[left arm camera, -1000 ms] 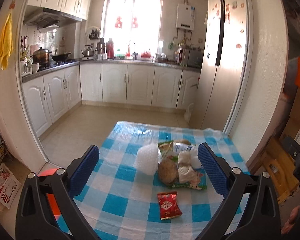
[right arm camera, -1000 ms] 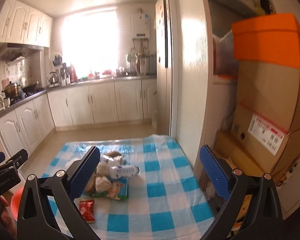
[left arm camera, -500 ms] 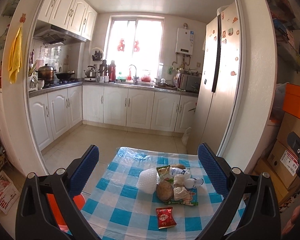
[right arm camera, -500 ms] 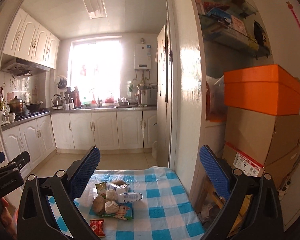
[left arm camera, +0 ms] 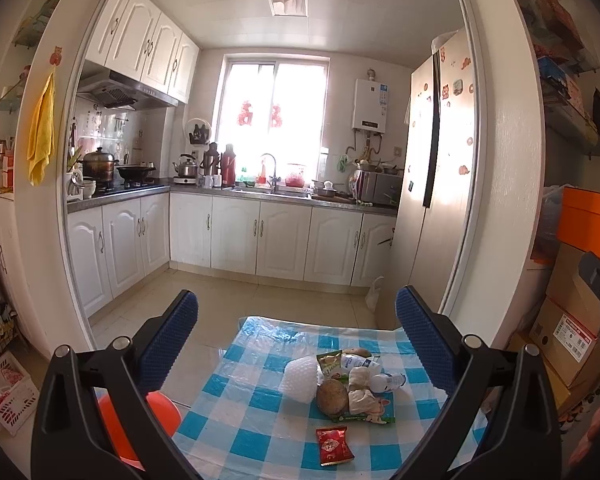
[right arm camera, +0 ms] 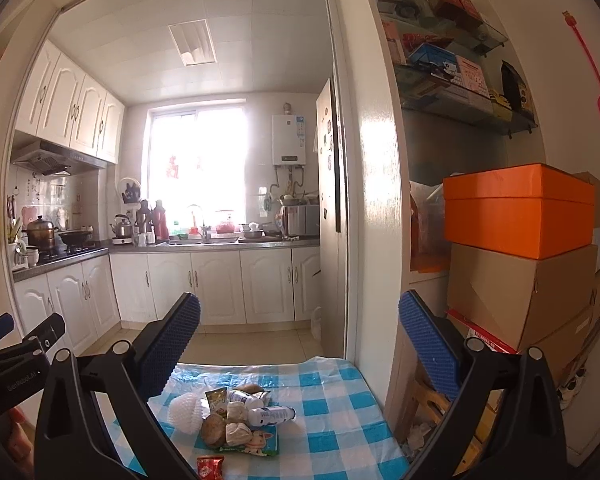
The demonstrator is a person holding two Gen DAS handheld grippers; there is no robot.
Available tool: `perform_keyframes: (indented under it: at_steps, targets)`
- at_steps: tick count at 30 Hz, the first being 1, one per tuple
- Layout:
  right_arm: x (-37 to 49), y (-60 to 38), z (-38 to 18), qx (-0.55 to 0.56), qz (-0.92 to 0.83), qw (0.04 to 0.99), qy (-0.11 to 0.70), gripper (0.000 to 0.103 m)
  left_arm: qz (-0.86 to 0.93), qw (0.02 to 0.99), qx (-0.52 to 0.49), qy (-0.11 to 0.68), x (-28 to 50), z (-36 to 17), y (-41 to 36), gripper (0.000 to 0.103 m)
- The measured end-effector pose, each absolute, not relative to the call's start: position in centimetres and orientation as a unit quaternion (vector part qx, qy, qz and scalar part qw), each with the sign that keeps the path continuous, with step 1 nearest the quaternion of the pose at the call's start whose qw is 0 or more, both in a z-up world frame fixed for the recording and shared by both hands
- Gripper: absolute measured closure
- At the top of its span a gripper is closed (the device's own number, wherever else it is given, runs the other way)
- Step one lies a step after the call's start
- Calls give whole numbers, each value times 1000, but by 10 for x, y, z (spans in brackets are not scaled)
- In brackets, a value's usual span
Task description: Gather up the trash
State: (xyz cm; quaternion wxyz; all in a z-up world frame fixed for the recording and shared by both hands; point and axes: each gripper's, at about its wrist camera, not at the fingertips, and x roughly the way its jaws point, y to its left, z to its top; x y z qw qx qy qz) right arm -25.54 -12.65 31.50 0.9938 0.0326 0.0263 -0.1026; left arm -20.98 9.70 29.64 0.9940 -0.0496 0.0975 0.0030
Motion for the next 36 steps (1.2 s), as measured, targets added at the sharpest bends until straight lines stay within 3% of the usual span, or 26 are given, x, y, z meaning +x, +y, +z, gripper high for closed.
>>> perform_keyframes:
  at_steps: [36]
  targets:
    - [-253, -137, 298, 55, -61, 996, 25, 5, 22, 995, -37, 86, -211, 288, 98, 3]
